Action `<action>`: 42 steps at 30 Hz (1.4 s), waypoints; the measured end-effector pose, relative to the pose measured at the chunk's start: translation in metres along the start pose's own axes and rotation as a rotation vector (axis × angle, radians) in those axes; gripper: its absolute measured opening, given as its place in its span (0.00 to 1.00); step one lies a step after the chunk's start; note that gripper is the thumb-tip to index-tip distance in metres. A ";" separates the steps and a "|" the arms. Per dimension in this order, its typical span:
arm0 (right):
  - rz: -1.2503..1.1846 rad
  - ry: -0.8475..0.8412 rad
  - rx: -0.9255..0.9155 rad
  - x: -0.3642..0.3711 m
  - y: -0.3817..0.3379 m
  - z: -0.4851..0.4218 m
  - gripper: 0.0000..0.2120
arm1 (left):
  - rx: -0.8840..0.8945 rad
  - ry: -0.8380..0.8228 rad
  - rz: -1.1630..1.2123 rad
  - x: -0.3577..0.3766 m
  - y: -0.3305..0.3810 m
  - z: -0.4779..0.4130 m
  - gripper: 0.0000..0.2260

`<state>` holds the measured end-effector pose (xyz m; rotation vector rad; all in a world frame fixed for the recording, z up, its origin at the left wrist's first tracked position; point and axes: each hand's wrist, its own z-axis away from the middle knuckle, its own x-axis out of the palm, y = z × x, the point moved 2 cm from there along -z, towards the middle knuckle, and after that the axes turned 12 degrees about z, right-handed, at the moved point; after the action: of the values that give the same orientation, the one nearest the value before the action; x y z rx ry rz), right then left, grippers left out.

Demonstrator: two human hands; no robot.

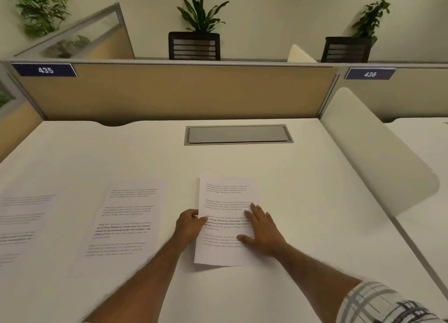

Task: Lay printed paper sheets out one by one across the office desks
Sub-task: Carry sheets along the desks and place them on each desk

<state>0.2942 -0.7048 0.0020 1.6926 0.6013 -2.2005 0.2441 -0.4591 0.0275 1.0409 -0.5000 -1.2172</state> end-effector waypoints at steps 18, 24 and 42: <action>-1.128 0.364 0.630 -0.025 0.036 0.064 0.34 | 0.155 -0.263 0.214 0.038 0.014 0.001 0.10; -1.339 0.572 0.809 -0.027 0.068 0.132 0.08 | 0.182 -0.456 0.167 0.103 0.030 0.025 0.10; -1.401 1.004 1.199 -0.012 0.237 0.394 0.04 | 0.335 -0.875 -0.131 0.400 0.043 0.184 0.06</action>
<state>0.0792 -1.1060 0.0652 4.0986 0.9301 -2.3781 0.2477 -0.8992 0.0708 0.7751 -1.3624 -1.7293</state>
